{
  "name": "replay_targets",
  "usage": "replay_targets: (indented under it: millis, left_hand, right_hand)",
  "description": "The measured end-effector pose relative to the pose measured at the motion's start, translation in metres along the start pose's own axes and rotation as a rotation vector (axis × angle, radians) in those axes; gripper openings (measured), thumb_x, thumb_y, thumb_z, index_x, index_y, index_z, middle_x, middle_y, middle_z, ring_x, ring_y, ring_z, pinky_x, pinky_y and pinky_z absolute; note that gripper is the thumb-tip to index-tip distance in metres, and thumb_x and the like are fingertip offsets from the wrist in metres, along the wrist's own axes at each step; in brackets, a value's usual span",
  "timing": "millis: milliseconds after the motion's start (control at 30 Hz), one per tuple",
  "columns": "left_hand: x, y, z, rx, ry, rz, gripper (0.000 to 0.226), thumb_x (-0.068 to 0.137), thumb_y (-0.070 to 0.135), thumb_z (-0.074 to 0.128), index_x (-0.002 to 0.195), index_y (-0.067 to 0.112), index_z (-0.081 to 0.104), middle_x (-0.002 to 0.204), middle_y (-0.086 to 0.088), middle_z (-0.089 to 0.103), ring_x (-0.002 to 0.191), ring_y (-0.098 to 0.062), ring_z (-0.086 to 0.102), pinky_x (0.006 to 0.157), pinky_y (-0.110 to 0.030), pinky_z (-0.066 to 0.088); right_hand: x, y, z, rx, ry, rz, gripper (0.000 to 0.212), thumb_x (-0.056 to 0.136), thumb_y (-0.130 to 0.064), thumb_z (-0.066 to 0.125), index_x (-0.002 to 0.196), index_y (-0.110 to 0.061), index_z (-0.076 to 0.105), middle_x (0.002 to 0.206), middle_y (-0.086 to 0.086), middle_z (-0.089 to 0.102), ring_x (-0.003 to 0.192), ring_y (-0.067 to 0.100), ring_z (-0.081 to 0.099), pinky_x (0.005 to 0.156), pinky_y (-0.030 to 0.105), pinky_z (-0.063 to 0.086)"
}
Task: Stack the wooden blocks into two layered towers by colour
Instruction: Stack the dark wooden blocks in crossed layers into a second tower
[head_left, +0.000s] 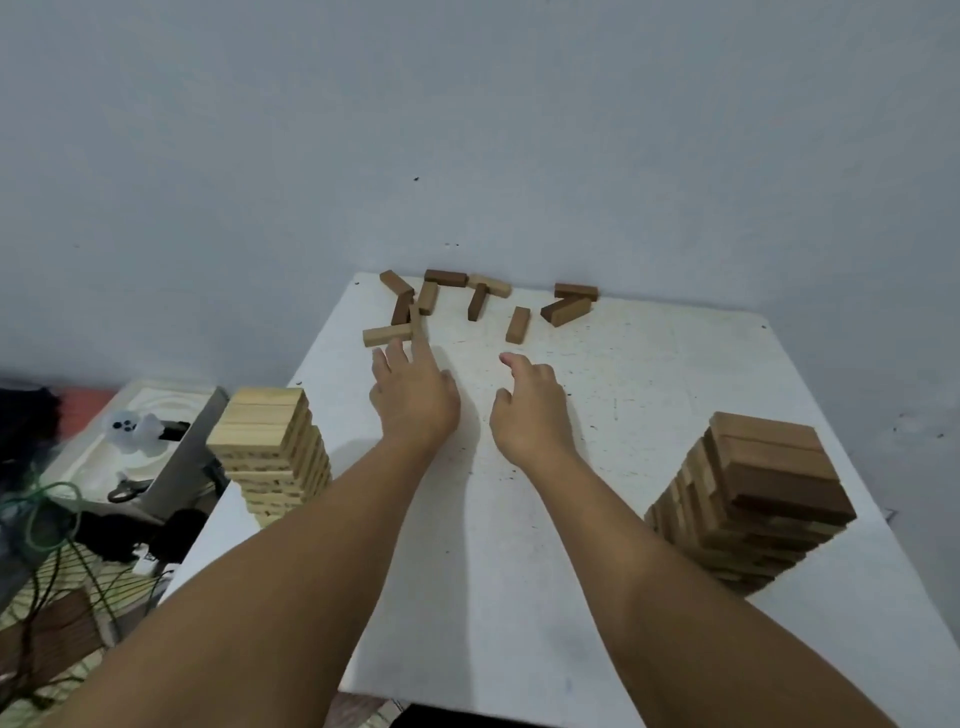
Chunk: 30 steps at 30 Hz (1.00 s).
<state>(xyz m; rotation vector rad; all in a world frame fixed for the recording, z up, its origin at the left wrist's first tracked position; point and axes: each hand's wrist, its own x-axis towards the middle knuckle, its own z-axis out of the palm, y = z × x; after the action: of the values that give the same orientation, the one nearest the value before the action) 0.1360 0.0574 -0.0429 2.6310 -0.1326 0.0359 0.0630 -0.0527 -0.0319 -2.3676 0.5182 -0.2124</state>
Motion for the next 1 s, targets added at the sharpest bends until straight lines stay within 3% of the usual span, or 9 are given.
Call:
replay_targets:
  millis: [167, 333, 467, 600, 667, 767, 833, 900, 1000]
  left_hand:
    - [0.031, -0.01, 0.018, 0.026, 0.059, -0.058, 0.071, 0.105, 0.035, 0.045, 0.164, 0.014, 0.011, 0.173, -0.01, 0.002, 0.158, -0.036, -0.005, 0.119, -0.058, 0.021]
    - [0.034, -0.016, 0.033, 0.096, 0.138, -0.052, 0.068, 0.1, 0.038, 0.037, 0.161, 0.013, 0.02, 0.168, -0.007, 0.023, 0.155, -0.035, 0.012, 0.115, -0.052, 0.025]
    - [0.033, -0.015, 0.032, 0.11, 0.204, -0.036, 0.063, 0.1, 0.042, 0.042, 0.158, 0.02, 0.03, 0.149, -0.007, 0.038, 0.134, -0.034, 0.034, 0.113, -0.051, 0.029]
    - [0.034, -0.018, 0.035, 0.048, 0.228, 0.017, 0.042, 0.105, 0.049, 0.037, 0.134, 0.028, 0.059, 0.139, -0.006, 0.038, 0.133, -0.029, 0.028, 0.116, -0.049, 0.022]
    - [0.034, -0.02, 0.035, -0.001, 0.245, 0.029, 0.04, 0.106, 0.05, 0.039, 0.129, 0.027, 0.063, 0.143, -0.008, 0.038, 0.14, -0.028, 0.027, 0.119, -0.048, 0.019]
    - [0.033, -0.019, 0.036, -0.01, 0.216, 0.048, 0.048, 0.106, 0.052, 0.038, 0.151, 0.037, 0.04, 0.148, -0.012, 0.036, 0.142, -0.031, 0.031, 0.12, -0.051, 0.019]
    - [0.033, -0.019, 0.04, 0.098, 0.201, 0.076, 0.051, 0.106, 0.053, 0.034, 0.156, 0.045, 0.027, 0.15, -0.014, 0.034, 0.137, -0.035, 0.034, 0.118, -0.055, 0.021]
    - [0.034, -0.019, 0.041, 0.132, 0.213, 0.101, 0.045, 0.106, 0.053, 0.033, 0.15, 0.044, 0.039, 0.148, -0.014, 0.038, 0.134, -0.036, 0.038, 0.116, -0.056, 0.024]
    - [0.034, -0.018, 0.036, -0.057, 0.209, 0.173, 0.031, 0.105, 0.044, 0.04, 0.12, 0.028, 0.061, 0.128, -0.006, 0.054, 0.119, -0.029, 0.053, 0.111, -0.051, 0.035]
  right_hand:
    - [0.031, 0.003, 0.014, -0.098, 0.015, -0.019, 0.06, 0.103, -0.006, 0.048, 0.158, -0.025, 0.033, 0.162, 0.003, 0.029, 0.141, 0.028, 0.034, 0.107, 0.034, 0.038]
    - [0.052, 0.009, 0.022, -0.241, 0.044, 0.027, 0.075, 0.099, -0.007, 0.05, 0.163, -0.027, 0.014, 0.172, 0.001, 0.01, 0.15, 0.03, 0.023, 0.117, 0.043, 0.031]
    - [0.063, 0.005, 0.025, -0.308, -0.007, 0.042, 0.075, 0.101, -0.012, 0.048, 0.164, -0.027, 0.009, 0.173, -0.004, -0.001, 0.152, 0.029, 0.017, 0.118, 0.049, 0.027]
    - [0.067, 0.003, 0.025, -0.332, -0.003, 0.038, 0.071, 0.1, -0.013, 0.047, 0.163, -0.021, 0.015, 0.172, -0.007, 0.009, 0.149, 0.029, 0.021, 0.115, 0.048, 0.029]
    - [0.065, 0.004, 0.026, -0.316, 0.007, 0.021, 0.07, 0.1, -0.011, 0.048, 0.163, -0.022, 0.02, 0.17, -0.008, 0.016, 0.149, 0.028, 0.022, 0.116, 0.046, 0.028]
    - [0.06, 0.007, 0.027, -0.265, 0.007, -0.003, 0.068, 0.099, -0.007, 0.047, 0.161, -0.025, 0.026, 0.169, -0.01, 0.021, 0.151, 0.026, 0.021, 0.118, 0.046, 0.026]
    - [0.057, 0.008, 0.025, -0.241, -0.009, -0.027, 0.067, 0.1, -0.006, 0.046, 0.161, -0.026, 0.027, 0.169, -0.009, 0.023, 0.152, 0.026, 0.02, 0.12, 0.047, 0.025]
    - [0.054, 0.01, 0.025, -0.223, -0.011, -0.052, 0.064, 0.101, -0.006, 0.045, 0.16, -0.026, 0.03, 0.168, -0.008, 0.026, 0.153, 0.027, 0.02, 0.122, 0.047, 0.023]
    - [0.048, 0.011, 0.028, -0.17, 0.033, -0.064, 0.052, 0.104, -0.009, 0.045, 0.154, -0.026, 0.043, 0.162, -0.008, 0.039, 0.15, 0.026, 0.028, 0.121, 0.044, 0.028]
